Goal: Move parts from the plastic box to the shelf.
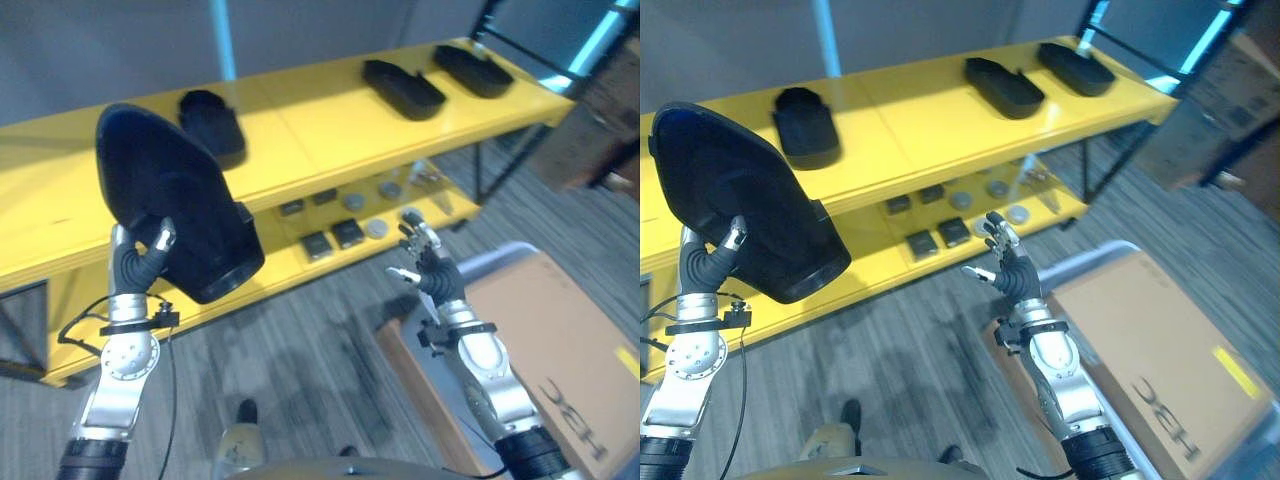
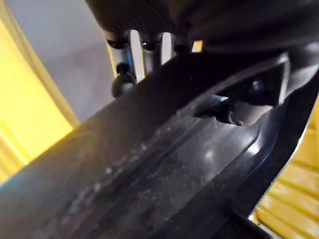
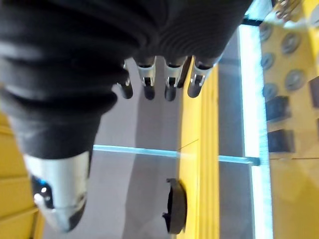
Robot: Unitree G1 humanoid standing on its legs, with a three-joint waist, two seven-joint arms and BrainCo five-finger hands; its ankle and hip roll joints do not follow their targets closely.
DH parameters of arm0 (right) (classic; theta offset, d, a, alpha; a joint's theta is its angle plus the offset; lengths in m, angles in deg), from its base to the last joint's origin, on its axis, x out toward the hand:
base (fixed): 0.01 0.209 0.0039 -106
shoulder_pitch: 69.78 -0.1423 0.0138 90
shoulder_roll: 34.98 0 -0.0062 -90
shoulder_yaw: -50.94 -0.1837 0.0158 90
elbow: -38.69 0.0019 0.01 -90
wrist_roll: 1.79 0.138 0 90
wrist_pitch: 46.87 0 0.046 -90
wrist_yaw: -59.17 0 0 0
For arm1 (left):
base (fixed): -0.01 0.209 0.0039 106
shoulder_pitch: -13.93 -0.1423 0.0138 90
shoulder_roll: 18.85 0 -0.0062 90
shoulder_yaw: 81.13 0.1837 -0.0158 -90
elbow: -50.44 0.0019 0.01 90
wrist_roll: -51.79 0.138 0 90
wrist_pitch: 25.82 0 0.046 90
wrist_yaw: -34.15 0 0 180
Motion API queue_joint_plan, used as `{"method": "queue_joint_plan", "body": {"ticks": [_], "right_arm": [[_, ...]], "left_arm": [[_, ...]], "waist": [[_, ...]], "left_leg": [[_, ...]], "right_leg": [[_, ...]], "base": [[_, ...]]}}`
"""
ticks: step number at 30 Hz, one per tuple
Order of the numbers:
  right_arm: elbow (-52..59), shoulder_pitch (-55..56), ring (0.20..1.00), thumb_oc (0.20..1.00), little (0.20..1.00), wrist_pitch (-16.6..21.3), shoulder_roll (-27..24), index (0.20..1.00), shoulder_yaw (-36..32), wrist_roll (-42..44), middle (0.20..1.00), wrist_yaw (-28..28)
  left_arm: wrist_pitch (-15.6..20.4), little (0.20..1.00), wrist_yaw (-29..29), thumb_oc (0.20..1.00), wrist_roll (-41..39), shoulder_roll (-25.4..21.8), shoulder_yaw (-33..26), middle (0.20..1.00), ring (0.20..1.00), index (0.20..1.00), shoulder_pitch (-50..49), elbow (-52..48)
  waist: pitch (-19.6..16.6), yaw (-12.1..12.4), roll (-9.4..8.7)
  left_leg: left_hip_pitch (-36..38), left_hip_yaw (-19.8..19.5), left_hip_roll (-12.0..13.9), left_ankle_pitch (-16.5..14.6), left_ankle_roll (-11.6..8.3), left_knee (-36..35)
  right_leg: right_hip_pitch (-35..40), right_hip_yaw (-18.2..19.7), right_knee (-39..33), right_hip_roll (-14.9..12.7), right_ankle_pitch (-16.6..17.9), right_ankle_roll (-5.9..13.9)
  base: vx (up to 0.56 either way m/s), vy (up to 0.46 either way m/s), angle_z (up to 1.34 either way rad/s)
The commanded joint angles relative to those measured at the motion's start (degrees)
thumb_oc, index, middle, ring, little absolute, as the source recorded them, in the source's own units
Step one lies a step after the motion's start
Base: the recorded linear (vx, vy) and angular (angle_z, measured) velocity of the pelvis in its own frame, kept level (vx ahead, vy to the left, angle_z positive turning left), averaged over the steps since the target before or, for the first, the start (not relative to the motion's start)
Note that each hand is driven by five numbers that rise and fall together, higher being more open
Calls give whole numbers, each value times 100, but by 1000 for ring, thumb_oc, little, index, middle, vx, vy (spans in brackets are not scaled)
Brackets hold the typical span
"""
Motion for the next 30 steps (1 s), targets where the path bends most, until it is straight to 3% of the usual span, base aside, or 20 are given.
{"method": "queue_joint_plan", "body": {"ticks": [1, 3, 4, 5, 6, 7, 8, 9, 10, 11, 12, 13, 15, 16, 21, 24, 26, 28, 29, 30], "right_arm": [[263, -123, 1000, 1000, 1000, 337, 30, 1000, -56, -214, 1000, -142], [260, -277, 1000, 1000, 1000, 333, 89, 1000, -36, -374, 1000, -202], [135, -497, 1000, 1000, 1000, 319, 210, 1000, 71, -521, 1000, -307], [131, -508, 1000, 1000, 1000, 319, 214, 1000, 71, -524, 1000, -310], [144, -589, 1000, 1000, 1000, 310, 265, 1000, 98, -593, 1000, -365], [151, -705, 1000, 1000, 1000, 334, 331, 1000, 146, -698, 1000, -442], [146, -717, 1000, 1000, 1000, 336, 334, 1000, 141, -700, 1000, -444], [185, -669, 1000, 1000, 1000, 363, 352, 1000, 121, -709, 1000, -471], [272, -499, 1000, 1000, 1000, 416, 364, 1000, -5, -685, 1000, -489], [273, -498, 1000, 1000, 1000, 415, 363, 1000, -7, -685, 1000, -488], [331, -420, 1000, 1000, 1000, 453, 342, 1000, -88, -694, 1000, -505], [492, -231, 1000, 1000, 1000, 531, 302, 1000, -228, -709, 1000, -540], [545, -142, 1000, 1000, 1000, 572, 283, 1000, -331, -710, 1000, -563], [564, -26, 1000, 1000, 1000, 608, 282, 1000, -411, -707, 1000, -615], [572, -176, 1000, 1000, 1000, 670, 229, 1000, -424, -685, 1000, -651], [554, -202, 1000, 1000, 1000, 666, 204, 1000, -400, -684, 1000, -633], [411, -87, 1000, 1000, 1000, 616, 67, 1000, -446, -506, 1000, -507], [468, 153, 1000, 1000, 1000, 603, 27, 1000, -574, -294, 1000, -435], [474, 166, 1000, 1000, 1000, 602, 27, 1000, -577, -291, 1000, -431], [447, 198, 1000, 1000, 1000, 590, 49, 1000, -612, -251, 1000, -437]], "left_arm": [[522, 200, -297, 200, -127, -427, -276, 200, 200, 200, 164, -441], [555, 200, -312, 200, -136, -459, -307, 200, 200, 200, 193, -517], [590, 200, -327, 200, -200, -491, -284, 200, 200, 200, 276, -557], [590, 200, -327, 200, -200, -493, -287, 200, 200, 200, 283, -557], [609, 200, -335, 200, -226, -527, -276, 200, 200, 200, 335, -616], [644, 200, -411, 200, -252, -618, -156, 200, 200, 200, 560, -603], [648, 200, -417, 200, -249, -622, -150, 200, 200, 200, 579, -592], [721, 200, -399, 200, -300, -660, -10, 200, 200, 200, 763, -577], [797, 200, -230, 200, -450, -712, 279, 200, 200, 200, 1047, -514], [797, 200, -230, 200, -450, -712, 281, 200, 200, 200, 1049, -512], [801, 200, -145, 200, -505, -719, 421, 200, 200, 200, 1205, -500], [796, 200, -20, 200, -607, -634, 708, 200, 200, 200, 1477, -382], [793, 200, 39, 200, -662, -556, 886, 200, 200, 200, 1635, -270], [788, 200, 120, 200, -729, -440, 1135, 200, 200, 200, 1839, -143], [881, 200, 139, 200, -874, -411, 1044, 200, 200, 200, 1641, -236], [887, 200, 170, 200, -946, -351, 991, 200, 200, 200, 1550, -292], [923, 200, 337, 200, -1179, -187, 962, 200, 200, 200, 1262, -232], [883, 200, 407, 200, -1207, -193, 864, 200, 200, 200, 1035, -175], [881, 200, 407, 200, -1207, -193, 869, 200, 200, 200, 1026, -181], [880, 200, 376, 200, -1206, -172, 879, 200, 200, 200, 986, -151]], "waist": [[-402, -23, -73], [-392, 11, -96], [-371, 26, -135], [-378, 24, -149], [-326, -3, -138], [-229, -107, -94], [-245, -84, -106], [-225, -241, -51], [-246, -354, 35], [-251, -346, 36], [-245, -380, 68], [-230, -454, 129], [-202, -508, 155], [-188, -572, 160], [-182, -488, 142], [-152, -468, 149], [-21, -470, 152], [15, -420, 109], [12, -428, 109], [0, -394, 89]], "left_leg": [[87, -493, 107, -776, -225, 247], [11, -505, -93, -944, -121, 410], [-53, -432, -336, -1127, 54, 588], [-73, -425, -356, -1104, 71, 579], [-81, -415, -467, -1156, 154, 622], [-30, -485, -598, -1217, 246, 612], [-55, -460, -606, -1184, 256, 589], [37, -567, -652, -1194, 283, 545], [133, -830, -721, -1165, 338, 397], [131, -823, -719, -1163, 337, 394], [129, -999, -776, -1138, 367, 317], [187, -1291, -869, -1092, 423, 161], [226, -1496, -935, -1056, 452, 88], [275, -1762, -1025, -1036, 484, 37], [221, -2056, -1170, -1142, 444, 319], [134, -2038, -1214, -1262, 365, 612], [-204, -1591, -991, -1259, 6, 1415], [-313, -1286, -501, -1156, -105, 1392], [-304, -1297, -503, -1156, -110, 1385], [-352, -1316, -304, -1045, -169, 1232]], "right_leg": [[-5, 465, 236, -385, -549, 480], [38, 520, 247, -634, -419, 559], [-32, 604, 453, -1022, 17, 673], [-56, 609, 447, -1041, 39, 679], [-188, 745, 704, -1207, 295, 667], [-438, 1381, 1106, -1154, 685, 693], [-493, 1414, 1107, -1161, 709, 693], [-600, 2013, 1303, -818, 555, 647], [-701, 3179, 1224, -3, -272, 591], [-710, 3186, 1226, -1, -270, 590], [-807, 3538, 1227, 296, -441, 586], [-924, 3806, 1083, 687, -772, 437], [-957, 3857, 1056, 843, -795, 416], [-1032, 3981, 1016, 1076, -779, 394], [-799, 3811, 710, 1039, -813, 276], [-746, 3765, 645, 1025, -823, 232], [-436, 3460, 452, 883, -800, 109], [-222, 3144, 223, 686, -771, 130], [-201, 3130, 200, 685, -764, 128], [-179, 3064, 128, 608, -775, 171]], "base": [[112, 232, 50], [156, 325, 18], [122, 314, 5], [96, 311, -1], [61, 222, 1], [60, 219, 0], [109, 201, 5], [202, 219, 54], [211, 214, 75], [196, 183, 101], [127, 87, 68], [153, 82, 67], [84, -4, 107], [39, -41, 105], [24, -112, 77], [39, -45, 14], [33, 37, 72], [30, 84, 84], [47, 85, 56], [46, 123, 64]]}}
